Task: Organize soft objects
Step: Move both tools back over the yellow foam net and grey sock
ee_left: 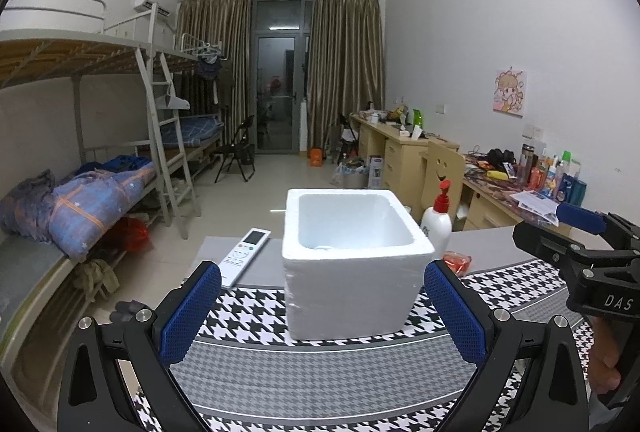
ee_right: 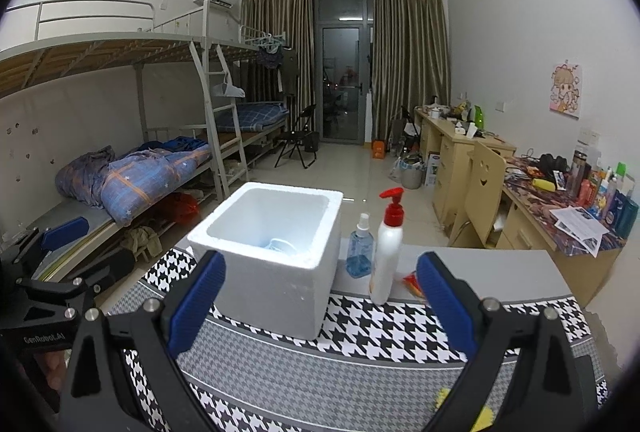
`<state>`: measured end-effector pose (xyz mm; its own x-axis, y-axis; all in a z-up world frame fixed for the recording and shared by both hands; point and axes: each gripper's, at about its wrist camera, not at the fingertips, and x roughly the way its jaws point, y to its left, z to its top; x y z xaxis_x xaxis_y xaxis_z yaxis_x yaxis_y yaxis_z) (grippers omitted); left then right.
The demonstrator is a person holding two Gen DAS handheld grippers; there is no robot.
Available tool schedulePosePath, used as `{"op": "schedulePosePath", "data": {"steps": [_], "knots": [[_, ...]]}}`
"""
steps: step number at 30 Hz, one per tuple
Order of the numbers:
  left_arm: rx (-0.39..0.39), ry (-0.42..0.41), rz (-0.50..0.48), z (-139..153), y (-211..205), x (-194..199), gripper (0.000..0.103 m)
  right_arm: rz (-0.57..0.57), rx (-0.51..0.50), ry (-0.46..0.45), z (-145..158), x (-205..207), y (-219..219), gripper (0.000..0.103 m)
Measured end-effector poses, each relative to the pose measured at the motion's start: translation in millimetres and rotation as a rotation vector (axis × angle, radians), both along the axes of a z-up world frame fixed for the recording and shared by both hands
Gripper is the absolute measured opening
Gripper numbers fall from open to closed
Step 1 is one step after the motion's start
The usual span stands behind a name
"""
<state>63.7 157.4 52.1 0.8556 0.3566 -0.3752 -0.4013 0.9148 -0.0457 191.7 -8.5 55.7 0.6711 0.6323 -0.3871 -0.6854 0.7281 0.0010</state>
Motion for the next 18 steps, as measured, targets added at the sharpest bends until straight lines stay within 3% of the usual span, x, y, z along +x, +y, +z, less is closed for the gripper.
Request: {"op": "schedulePosePath", "data": {"steps": [18], "knots": [[-0.015, -0.020, -0.058, -5.9, -31.8, -2.7, 0.102, -0.039, 0.014, -0.013, -4.3, -13.5, -34.7, 0.098]]}}
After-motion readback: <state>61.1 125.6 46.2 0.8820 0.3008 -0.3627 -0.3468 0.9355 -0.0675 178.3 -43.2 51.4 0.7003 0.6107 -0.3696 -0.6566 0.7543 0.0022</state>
